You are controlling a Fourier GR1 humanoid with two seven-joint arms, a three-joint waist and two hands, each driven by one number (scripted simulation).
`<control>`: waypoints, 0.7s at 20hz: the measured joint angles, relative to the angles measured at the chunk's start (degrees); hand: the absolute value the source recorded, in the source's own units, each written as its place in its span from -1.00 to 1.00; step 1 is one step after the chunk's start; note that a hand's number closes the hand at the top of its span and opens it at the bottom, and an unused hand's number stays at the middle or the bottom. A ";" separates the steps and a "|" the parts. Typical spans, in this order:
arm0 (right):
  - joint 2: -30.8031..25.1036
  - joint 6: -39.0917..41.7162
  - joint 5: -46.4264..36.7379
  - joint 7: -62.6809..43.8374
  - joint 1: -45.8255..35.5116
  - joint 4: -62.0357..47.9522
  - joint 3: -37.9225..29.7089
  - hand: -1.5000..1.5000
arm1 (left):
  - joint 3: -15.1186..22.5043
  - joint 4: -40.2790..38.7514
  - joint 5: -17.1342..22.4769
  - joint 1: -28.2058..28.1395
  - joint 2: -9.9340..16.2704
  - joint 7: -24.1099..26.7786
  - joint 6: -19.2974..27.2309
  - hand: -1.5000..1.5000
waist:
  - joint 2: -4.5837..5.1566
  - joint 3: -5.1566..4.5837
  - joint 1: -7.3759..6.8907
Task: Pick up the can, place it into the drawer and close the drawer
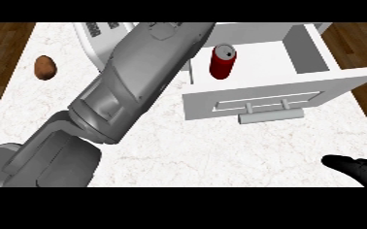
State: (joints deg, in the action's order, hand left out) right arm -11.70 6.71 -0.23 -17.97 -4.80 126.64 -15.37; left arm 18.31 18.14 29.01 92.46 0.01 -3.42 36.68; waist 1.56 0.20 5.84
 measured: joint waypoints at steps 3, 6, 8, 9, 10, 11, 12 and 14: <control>-1.61 0.70 -3.95 2.45 -1.38 -1.30 1.58 -1.00 | -0.26 -0.01 1.61 0.20 -0.01 0.23 0.32 -1.00 | 0.10 -0.01 -0.26; -3.32 1.26 -8.45 4.43 -2.55 -2.32 3.53 -1.00 | -0.69 0.28 3.25 -0.05 -0.01 1.46 0.75 -1.00 | 0.15 -0.03 -0.45; -4.10 1.00 -12.57 5.08 -3.82 -3.60 5.70 -1.00 | -0.87 0.52 4.28 -0.25 -0.02 2.20 0.77 -1.00 | 0.20 -0.06 -0.81; -4.67 0.95 -14.42 5.47 -4.62 -4.57 6.50 -1.00 | -0.83 0.57 4.67 -0.74 -0.01 2.98 0.78 -1.00 | 0.23 -0.07 -0.95; -5.06 0.78 -16.59 5.79 -5.04 -5.29 7.55 -1.00 | -1.09 0.56 5.15 -0.57 -0.01 3.20 0.93 -1.00 | 0.21 -0.08 -1.16; -5.55 0.58 -18.45 6.13 -5.95 -6.58 8.26 -1.00 | -1.29 0.41 5.43 -0.08 -0.02 3.18 0.93 -1.00 | 0.15 -0.09 -1.55; -5.81 0.17 -20.69 6.90 -6.51 -7.90 9.35 -1.00 | -1.44 0.15 5.57 0.23 -0.01 3.39 0.84 -1.00 | 0.16 -0.09 -1.88; -6.32 -0.47 -24.65 8.39 -7.64 -10.52 11.50 -1.00 | -1.61 -0.26 5.77 0.81 0.09 3.63 0.51 -1.00 | 0.07 -0.09 -2.51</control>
State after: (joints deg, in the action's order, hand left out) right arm -18.02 6.24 -24.87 -9.57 -12.44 116.12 -3.88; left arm 16.70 17.88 34.78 93.27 0.10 0.21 37.19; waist 1.62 0.11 3.34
